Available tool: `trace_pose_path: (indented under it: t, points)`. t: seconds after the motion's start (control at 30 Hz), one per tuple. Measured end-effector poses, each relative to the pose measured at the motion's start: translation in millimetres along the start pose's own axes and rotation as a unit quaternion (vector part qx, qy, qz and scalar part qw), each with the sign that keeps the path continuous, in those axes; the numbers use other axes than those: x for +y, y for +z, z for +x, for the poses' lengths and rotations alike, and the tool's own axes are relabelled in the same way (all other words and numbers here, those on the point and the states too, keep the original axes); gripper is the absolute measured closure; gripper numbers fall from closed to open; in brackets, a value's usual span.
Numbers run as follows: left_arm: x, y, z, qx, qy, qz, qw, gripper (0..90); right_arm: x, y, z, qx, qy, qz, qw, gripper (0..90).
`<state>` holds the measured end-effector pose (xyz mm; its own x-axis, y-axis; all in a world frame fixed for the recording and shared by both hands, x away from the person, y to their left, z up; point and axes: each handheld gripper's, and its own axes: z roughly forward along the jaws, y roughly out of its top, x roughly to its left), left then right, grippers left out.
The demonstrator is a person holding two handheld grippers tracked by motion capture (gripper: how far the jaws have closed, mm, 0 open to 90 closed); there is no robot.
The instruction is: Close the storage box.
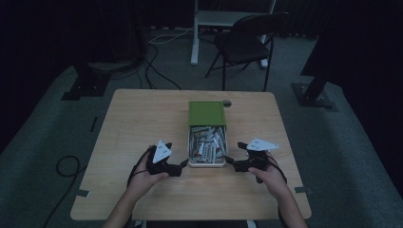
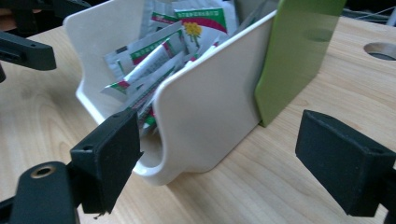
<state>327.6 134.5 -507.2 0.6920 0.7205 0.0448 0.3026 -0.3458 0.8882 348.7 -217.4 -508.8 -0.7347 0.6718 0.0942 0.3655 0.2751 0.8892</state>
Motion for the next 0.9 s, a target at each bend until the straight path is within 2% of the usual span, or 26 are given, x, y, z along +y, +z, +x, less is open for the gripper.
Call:
trace_pose_path:
  t: [0.13, 0.27, 0.33, 0.4, 0.53, 0.73, 0.9]
  points:
    - [2.9, 5.1, 0.5, 0.000, 0.000, -0.006, 1.0000, 9.6, -1.9, 2.8, -2.3, -0.003, 0.002, 0.004, 1.0000, 13.7]
    - [4.2, 8.6, 1.7, -0.006, 0.005, 0.001, 1.0000, 9.6, -5.3, 5.5, -3.7, -0.005, 0.004, 0.008, 0.9999, 13.7]
    - [4.2, 10.9, 2.7, -0.010, -0.001, 0.003, 0.9999, 9.6, -6.0, 6.0, -4.5, -0.007, 0.006, 0.007, 0.9999, 13.7]
    - [4.1, 12.5, 3.6, -0.008, 0.002, 0.006, 0.9999, 9.6, -6.8, 6.8, -5.9, -0.008, 0.008, 0.007, 0.9999, 13.7]
    - [3.4, 14.8, 7.0, -0.003, -0.007, 0.009, 0.9999, 9.6, -5.5, 8.0, -6.3, -0.007, 0.009, 0.004, 0.9999, 13.6]
    - [4.5, 16.4, 8.5, -0.005, -0.003, 0.016, 0.9999, 9.6, -4.2, 10.5, -8.1, -0.008, 0.017, 0.006, 0.9998, 12.6]
    - [6.2, 17.1, 9.3, -0.007, -0.005, 0.013, 0.9999, 9.6, -3.3, 10.6, -9.4, -0.014, 0.015, 0.006, 0.9998, 12.7]
